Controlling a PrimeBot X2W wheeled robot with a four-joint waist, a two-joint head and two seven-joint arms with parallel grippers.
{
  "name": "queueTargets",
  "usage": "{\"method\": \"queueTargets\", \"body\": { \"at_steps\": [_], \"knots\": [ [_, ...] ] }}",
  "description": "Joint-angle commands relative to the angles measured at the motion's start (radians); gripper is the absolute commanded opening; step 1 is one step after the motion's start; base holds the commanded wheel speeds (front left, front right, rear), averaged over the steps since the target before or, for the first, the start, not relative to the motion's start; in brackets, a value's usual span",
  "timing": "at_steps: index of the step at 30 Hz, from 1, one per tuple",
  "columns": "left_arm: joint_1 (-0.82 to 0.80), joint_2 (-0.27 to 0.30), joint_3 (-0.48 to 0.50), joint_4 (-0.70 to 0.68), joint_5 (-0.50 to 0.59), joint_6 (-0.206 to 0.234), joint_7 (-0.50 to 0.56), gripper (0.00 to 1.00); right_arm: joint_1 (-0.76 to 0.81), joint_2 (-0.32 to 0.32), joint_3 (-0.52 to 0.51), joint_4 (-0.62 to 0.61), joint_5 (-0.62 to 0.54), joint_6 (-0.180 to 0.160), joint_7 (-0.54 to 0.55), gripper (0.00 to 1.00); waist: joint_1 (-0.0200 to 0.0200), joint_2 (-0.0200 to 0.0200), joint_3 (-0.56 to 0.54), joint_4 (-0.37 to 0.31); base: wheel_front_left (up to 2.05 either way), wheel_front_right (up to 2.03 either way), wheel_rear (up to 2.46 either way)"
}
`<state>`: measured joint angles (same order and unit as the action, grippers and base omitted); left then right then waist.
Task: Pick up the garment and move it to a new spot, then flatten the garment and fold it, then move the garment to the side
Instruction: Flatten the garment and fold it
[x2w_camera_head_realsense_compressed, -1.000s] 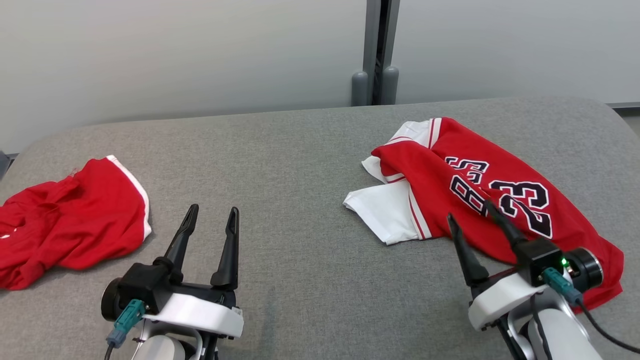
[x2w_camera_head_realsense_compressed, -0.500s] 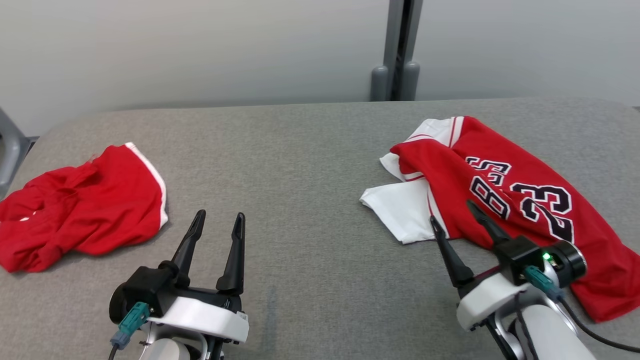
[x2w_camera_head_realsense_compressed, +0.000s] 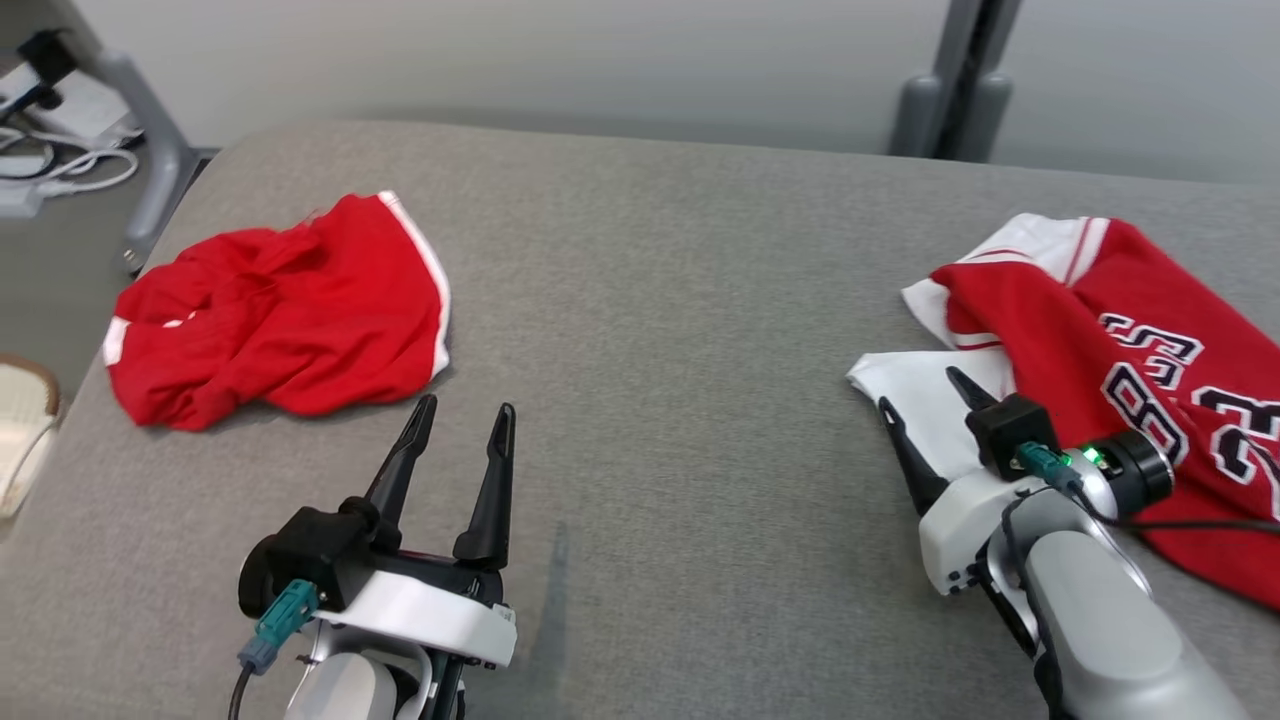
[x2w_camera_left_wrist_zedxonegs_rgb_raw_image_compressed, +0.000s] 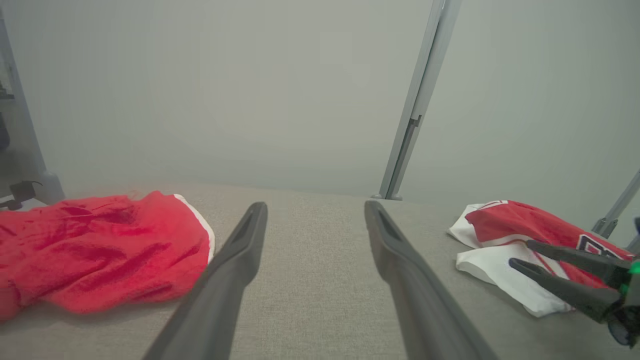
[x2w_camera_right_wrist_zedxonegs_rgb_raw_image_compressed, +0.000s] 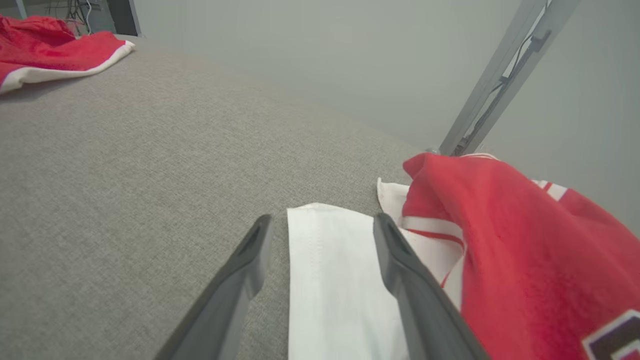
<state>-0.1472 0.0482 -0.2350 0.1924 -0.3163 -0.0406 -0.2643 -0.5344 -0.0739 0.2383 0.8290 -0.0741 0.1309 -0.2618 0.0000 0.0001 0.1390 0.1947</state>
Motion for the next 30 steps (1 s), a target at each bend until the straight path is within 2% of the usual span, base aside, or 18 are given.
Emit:
{"method": "queueTargets", "body": {
  "at_steps": [1, 8, 18, 19, 20, 21, 25, 30],
  "knots": [
    [-0.015, 0.004, 0.001, 0.002, -0.004, -0.003, 0.000, 1.00, -0.012, -0.005, -0.007, 0.018, -0.005, 0.000, -0.005, 1.00, 0.0000, -0.0001, 0.025, 0.034, 0.00, 0.00, 0.00],
    [-0.027, 0.004, -0.008, 0.002, -0.012, 0.000, 0.000, 1.00, -0.111, 0.001, -0.079, 0.202, -0.043, 0.000, -0.005, 1.00, 0.0000, -0.0001, 0.049, 0.091, 0.00, 0.00, 0.00],
    [-0.036, 0.004, -0.036, -0.007, -0.030, 0.007, 0.000, 1.00, -0.176, -0.017, -0.197, 0.338, -0.128, 0.000, -0.005, 1.00, 0.0000, -0.0001, 0.073, 0.135, 0.00, 0.00, 0.00],
    [-0.037, 0.004, -0.038, -0.007, -0.031, 0.007, 0.000, 1.00, -0.177, -0.017, -0.215, 0.348, -0.128, 0.000, -0.003, 0.68, 0.0000, -0.0001, 0.074, 0.137, 0.00, 0.00, 0.00],
    [-0.038, 0.004, -0.039, -0.006, -0.032, 0.007, 0.000, 1.00, -0.179, -0.017, -0.230, 0.357, -0.131, 0.000, -0.003, 0.12, 0.0000, -0.0001, 0.074, 0.140, 0.00, 0.00, 0.00],
    [-0.040, 0.004, -0.039, -0.004, -0.033, 0.009, 0.000, 1.00, -0.184, -0.010, -0.248, 0.361, -0.135, 0.000, -0.003, 0.00, 0.0000, -0.0001, 0.074, 0.145, 0.00, 0.00, 0.00],
    [-0.043, 0.004, -0.034, -0.001, -0.031, 0.009, 0.000, 1.00, -0.191, 0.002, -0.253, 0.325, -0.124, 0.000, -0.003, 0.00, 0.0000, -0.0001, 0.070, 0.147, 0.00, 0.00, 0.00],
    [-0.039, 0.004, -0.034, 0.004, -0.030, 0.013, 0.000, 1.00, -0.172, 0.022, -0.141, 0.196, -0.021, 0.000, -0.003, 0.00, 0.0000, -0.0001, 0.045, 0.147, 0.00, 0.00, 0.00]
  ]
}}
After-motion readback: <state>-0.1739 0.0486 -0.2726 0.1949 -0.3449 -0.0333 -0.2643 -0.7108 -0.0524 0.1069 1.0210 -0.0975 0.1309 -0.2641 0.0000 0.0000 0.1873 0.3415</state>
